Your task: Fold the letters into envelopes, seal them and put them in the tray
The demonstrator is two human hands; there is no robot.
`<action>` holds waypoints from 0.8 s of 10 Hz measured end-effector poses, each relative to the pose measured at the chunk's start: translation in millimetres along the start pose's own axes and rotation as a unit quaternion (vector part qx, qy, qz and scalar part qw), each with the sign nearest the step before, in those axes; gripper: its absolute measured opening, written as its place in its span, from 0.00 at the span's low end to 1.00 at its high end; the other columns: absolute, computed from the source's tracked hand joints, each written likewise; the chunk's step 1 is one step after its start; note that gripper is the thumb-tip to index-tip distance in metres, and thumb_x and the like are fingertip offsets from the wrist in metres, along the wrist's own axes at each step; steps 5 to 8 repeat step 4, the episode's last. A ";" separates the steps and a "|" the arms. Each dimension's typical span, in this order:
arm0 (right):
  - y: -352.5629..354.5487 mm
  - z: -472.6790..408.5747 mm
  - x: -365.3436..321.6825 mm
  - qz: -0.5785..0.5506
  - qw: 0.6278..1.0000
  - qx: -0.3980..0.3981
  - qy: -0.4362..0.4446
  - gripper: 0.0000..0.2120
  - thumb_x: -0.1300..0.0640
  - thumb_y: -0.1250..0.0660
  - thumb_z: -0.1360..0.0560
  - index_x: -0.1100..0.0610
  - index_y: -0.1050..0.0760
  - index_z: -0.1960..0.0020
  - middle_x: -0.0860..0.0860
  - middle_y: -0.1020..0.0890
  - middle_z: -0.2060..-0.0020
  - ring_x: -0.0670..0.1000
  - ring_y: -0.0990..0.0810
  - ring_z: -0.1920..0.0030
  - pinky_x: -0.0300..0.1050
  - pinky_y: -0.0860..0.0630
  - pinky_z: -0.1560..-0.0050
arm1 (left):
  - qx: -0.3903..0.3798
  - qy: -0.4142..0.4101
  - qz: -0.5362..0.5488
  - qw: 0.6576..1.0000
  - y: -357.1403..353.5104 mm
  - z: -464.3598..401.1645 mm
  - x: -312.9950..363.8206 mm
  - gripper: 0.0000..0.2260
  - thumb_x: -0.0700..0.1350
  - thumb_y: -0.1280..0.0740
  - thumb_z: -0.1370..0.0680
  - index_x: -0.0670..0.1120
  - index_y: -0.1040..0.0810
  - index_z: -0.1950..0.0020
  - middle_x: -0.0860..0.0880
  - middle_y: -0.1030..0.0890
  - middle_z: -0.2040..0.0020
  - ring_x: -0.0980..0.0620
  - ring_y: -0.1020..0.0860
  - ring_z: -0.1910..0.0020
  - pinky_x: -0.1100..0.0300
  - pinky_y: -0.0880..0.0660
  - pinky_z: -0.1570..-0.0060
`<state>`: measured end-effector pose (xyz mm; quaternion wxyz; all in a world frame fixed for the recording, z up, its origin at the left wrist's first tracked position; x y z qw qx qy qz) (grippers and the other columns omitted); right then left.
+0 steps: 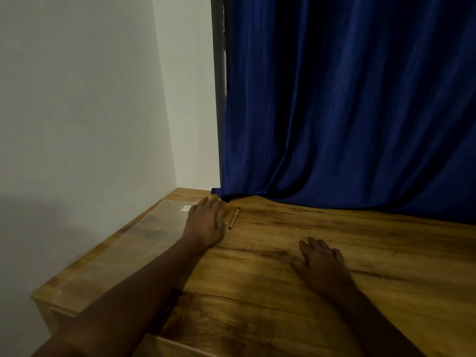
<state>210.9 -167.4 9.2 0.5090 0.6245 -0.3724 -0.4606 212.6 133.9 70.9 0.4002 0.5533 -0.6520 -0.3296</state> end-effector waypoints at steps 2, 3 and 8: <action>2.3 3.7 -1.6 -0.007 1.000 0.000 -0.003 0.34 0.33 0.50 0.19 0.49 0.46 0.18 0.52 0.46 0.17 0.54 0.49 0.18 0.59 0.50 0.20 | -0.161 -0.100 -0.183 0.965 -46.8 2.6 44.3 0.32 0.66 0.57 0.18 0.51 0.35 0.21 0.49 0.46 0.16 0.44 0.53 0.18 0.33 0.58 0.24; 4.2 5.3 -1.6 -0.013 1.000 0.001 -0.003 0.34 0.34 0.50 0.18 0.49 0.46 0.18 0.52 0.46 0.17 0.54 0.49 0.18 0.59 0.50 0.19 | -0.175 -0.069 -0.216 0.958 -41.1 0.2 37.7 0.37 0.69 0.60 0.20 0.49 0.33 0.22 0.49 0.48 0.16 0.43 0.52 0.18 0.31 0.60 0.25; 5.9 6.0 -2.7 -0.020 1.000 0.005 -0.002 0.34 0.34 0.50 0.18 0.49 0.46 0.18 0.52 0.46 0.17 0.54 0.49 0.18 0.59 0.51 0.19 | -0.162 -0.064 -0.203 0.964 -35.9 7.3 43.5 0.36 0.70 0.59 0.20 0.50 0.33 0.22 0.47 0.45 0.17 0.43 0.51 0.18 0.32 0.60 0.24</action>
Point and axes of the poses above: each hand's wrist, its own z-axis away from the middle knuckle, its own y-axis out of the back of the hand, x = y × z, the point moved 8 cm from there along -z, towards the middle knuckle
